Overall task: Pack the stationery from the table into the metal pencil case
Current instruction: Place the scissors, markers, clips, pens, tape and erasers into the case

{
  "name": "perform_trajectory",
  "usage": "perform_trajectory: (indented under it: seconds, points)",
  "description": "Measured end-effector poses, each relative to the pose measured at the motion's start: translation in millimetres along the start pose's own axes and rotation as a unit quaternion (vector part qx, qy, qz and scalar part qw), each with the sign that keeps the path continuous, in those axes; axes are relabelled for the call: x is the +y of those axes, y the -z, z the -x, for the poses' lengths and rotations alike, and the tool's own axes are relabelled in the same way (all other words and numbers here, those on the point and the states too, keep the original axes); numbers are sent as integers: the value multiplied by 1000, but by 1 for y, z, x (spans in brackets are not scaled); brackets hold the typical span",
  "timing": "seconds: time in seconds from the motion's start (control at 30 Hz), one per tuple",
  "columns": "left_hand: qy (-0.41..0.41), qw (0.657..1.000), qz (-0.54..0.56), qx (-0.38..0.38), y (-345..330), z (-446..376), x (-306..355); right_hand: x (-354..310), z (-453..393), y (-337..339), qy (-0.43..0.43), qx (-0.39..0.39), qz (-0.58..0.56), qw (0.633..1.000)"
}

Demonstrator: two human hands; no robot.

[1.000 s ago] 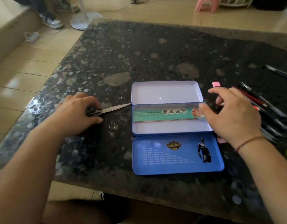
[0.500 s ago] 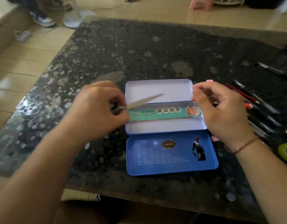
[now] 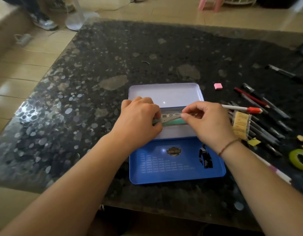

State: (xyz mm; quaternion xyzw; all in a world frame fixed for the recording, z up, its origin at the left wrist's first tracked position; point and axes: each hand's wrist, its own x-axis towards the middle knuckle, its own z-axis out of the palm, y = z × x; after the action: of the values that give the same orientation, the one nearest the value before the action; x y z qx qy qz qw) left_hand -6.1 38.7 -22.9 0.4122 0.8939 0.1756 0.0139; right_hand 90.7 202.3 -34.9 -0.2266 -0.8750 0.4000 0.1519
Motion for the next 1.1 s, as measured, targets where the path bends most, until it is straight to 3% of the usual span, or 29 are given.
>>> perform_trajectory:
  seconds: [0.23,0.33,0.57,0.73,0.93,1.1]
  points:
    - [-9,1000,-4,-19,9,0,-5,1,4,0,66,28,95,993]
    - [-48,995,-48,-75,13,-3,4,-2,10,8,112,47,102,987]
    - [-69,985,-65,-146,5,-20,23,19,33,56,110,82,123,983]
    - [-95,973,-23,-208,2,-20,38,46,50,111,8,113,174,978]
    - [-116,973,-52,-192,-2,-19,40,88,62,161,-196,86,203,956]
    - [-121,972,-58,-193,-3,-17,44,89,63,165,-210,9,227,951]
